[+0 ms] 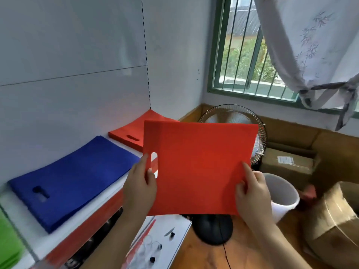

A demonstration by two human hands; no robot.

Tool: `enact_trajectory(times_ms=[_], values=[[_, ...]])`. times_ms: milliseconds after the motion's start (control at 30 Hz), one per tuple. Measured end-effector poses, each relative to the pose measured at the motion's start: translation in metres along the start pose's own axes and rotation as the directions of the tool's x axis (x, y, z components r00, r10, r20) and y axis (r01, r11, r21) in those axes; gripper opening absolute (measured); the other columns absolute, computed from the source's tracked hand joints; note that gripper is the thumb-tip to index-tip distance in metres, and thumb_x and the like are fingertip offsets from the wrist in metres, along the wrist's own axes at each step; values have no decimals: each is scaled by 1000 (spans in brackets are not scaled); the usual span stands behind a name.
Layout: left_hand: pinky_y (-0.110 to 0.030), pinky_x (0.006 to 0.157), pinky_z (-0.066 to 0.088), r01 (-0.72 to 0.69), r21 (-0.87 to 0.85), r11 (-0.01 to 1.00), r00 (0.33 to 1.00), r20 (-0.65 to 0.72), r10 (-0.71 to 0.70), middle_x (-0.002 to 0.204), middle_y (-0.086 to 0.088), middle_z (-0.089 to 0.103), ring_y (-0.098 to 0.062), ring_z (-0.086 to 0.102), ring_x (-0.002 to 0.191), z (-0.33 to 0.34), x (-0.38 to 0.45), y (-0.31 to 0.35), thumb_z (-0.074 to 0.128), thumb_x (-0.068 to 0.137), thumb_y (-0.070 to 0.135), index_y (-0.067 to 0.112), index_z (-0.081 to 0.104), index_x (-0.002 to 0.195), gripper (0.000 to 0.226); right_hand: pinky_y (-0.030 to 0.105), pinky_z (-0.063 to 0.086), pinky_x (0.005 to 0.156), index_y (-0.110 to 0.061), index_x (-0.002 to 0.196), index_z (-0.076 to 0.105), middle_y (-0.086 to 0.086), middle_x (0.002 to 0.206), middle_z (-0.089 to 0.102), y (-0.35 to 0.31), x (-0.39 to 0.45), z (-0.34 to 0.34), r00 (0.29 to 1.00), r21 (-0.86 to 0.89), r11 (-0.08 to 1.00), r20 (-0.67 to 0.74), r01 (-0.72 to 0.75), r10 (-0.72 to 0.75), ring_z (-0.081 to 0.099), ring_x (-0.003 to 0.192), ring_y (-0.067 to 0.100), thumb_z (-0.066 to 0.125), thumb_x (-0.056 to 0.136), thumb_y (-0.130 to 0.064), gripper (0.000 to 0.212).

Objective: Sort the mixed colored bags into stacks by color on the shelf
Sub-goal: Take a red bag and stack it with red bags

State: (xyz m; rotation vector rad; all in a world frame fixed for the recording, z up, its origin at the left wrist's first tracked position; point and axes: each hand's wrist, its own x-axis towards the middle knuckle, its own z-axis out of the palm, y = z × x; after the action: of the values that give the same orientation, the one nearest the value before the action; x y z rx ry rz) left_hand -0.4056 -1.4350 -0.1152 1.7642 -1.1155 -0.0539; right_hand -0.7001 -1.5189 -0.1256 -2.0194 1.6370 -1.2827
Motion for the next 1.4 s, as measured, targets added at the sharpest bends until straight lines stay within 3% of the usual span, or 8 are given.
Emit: enact_trajectory(times_ms=[233, 333, 433, 600, 733, 867, 1133, 1400], values=[[-19, 74, 42, 66, 26, 998, 993, -105, -62, 137, 6, 61, -4, 54, 103, 54, 95, -17, 51, 107, 22, 34, 50, 152, 47, 33, 44, 83, -21, 150, 55, 2, 120, 53, 3, 126, 66, 988, 0, 990, 63, 141, -141, 60, 99, 28, 58, 95, -1, 58], [-29, 85, 46, 99, 46, 994, 983, -157, -91, 137, 5, 61, -8, 57, 111, 64, 125, -24, 53, 106, 21, 31, 53, 149, 44, 37, 49, 86, -18, 145, 60, 4, 121, 56, 2, 175, 99, 972, 28, 977, 94, 213, -214, 59, 102, 26, 57, 96, 1, 52], [-26, 89, 47, 106, 86, 991, 972, -217, -85, 131, 2, 66, -11, 60, 114, 67, 140, -35, 57, 105, 14, 18, 61, 141, 37, 33, 49, 93, -16, 141, 64, 2, 125, 60, -5, 212, 138, 959, 81, 969, 143, 234, -244, 61, 109, 23, 56, 98, 1, 47], [-25, 81, 46, 221, 208, 953, 941, -303, -152, 118, 1, 67, -14, 63, 101, 70, 170, -58, 61, 102, 12, 16, 68, 126, 26, 28, 45, 90, -18, 141, 64, -2, 125, 62, -19, 265, 214, 917, 177, 941, 233, 288, -325, 60, 105, 17, 55, 102, -5, 41], [-21, 83, 44, 333, 314, 889, 907, -363, -212, 128, 3, 64, -7, 60, 102, 80, 194, -70, 59, 103, 16, 17, 66, 133, 30, 28, 45, 92, -20, 145, 60, -4, 129, 62, -31, 305, 269, 856, 253, 911, 331, 326, -398, 58, 103, 13, 51, 103, -5, 46], [-32, 85, 53, 468, 388, 794, 852, -435, -290, 131, 1, 62, -16, 64, 107, 91, 212, -77, 58, 102, 16, 17, 64, 136, 34, 39, 54, 98, -20, 147, 59, -2, 133, 63, -45, 347, 318, 759, 324, 870, 434, 372, -486, 63, 111, 22, 51, 102, -7, 47], [-41, 96, 50, 620, 590, 516, 784, -463, -413, 127, -5, 65, -29, 55, 114, 118, 223, -83, 58, 101, 35, 13, 61, 138, 43, 48, 52, 99, -10, 147, 59, 9, 133, 61, -51, 380, 382, 562, 320, 812, 597, 488, -573, 58, 120, 35, 55, 98, -9, 49], [-35, 92, 48, 640, 651, 408, 760, -456, -464, 120, -1, 66, -22, 55, 107, 116, 226, -92, 47, 107, 30, 15, 64, 130, 32, 50, 51, 101, -12, 141, 59, 12, 144, 54, -45, 376, 401, 457, 213, 780, 708, 589, -539, 51, 129, 40, 59, 101, -44, 51]])
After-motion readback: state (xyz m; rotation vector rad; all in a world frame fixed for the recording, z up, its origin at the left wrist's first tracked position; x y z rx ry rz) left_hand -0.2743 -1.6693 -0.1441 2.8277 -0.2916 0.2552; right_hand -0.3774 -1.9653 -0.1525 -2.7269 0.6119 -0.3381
